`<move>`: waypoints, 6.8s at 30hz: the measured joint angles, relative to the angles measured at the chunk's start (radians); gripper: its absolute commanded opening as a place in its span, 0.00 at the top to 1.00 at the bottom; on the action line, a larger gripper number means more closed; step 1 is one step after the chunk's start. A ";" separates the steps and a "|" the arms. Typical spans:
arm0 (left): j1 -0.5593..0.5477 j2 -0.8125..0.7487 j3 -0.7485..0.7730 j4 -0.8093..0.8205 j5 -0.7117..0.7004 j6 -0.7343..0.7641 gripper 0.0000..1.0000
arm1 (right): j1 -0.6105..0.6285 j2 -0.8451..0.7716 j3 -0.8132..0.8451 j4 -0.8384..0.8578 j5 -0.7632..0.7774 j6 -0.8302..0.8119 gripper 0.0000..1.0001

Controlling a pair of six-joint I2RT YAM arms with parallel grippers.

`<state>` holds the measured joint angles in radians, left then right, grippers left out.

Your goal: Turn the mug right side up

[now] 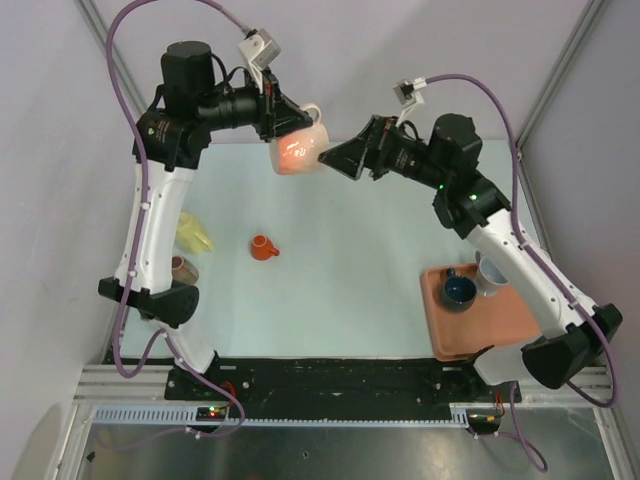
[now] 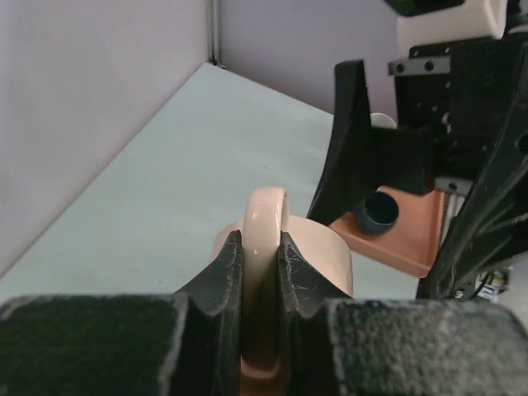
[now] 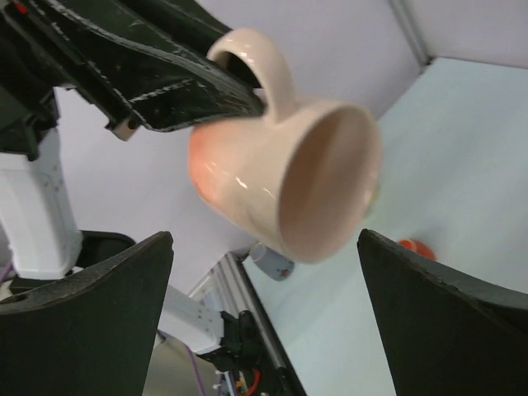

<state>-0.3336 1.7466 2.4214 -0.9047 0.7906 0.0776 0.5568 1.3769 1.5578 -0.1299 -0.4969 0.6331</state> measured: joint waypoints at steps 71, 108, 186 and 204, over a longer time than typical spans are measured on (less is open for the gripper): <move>0.055 -0.159 -0.523 0.077 -0.515 0.127 0.00 | -0.072 -0.514 -0.915 -1.006 0.745 0.467 1.00; 0.075 -0.185 -0.578 0.084 -0.502 0.169 0.00 | -0.101 -0.525 -0.957 -0.839 0.766 0.492 0.27; -0.068 0.000 -0.431 0.132 0.108 -0.097 1.00 | 0.107 -0.200 -0.536 0.241 0.224 0.131 0.13; -0.125 0.000 -0.368 0.134 0.189 -0.219 0.35 | 0.109 -0.168 -0.532 0.444 0.182 0.176 0.98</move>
<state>-0.4583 1.7462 2.0533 -0.7712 0.9794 -0.1413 0.6662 1.2087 1.0256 0.3141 -0.3145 0.8089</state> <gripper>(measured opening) 0.067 0.169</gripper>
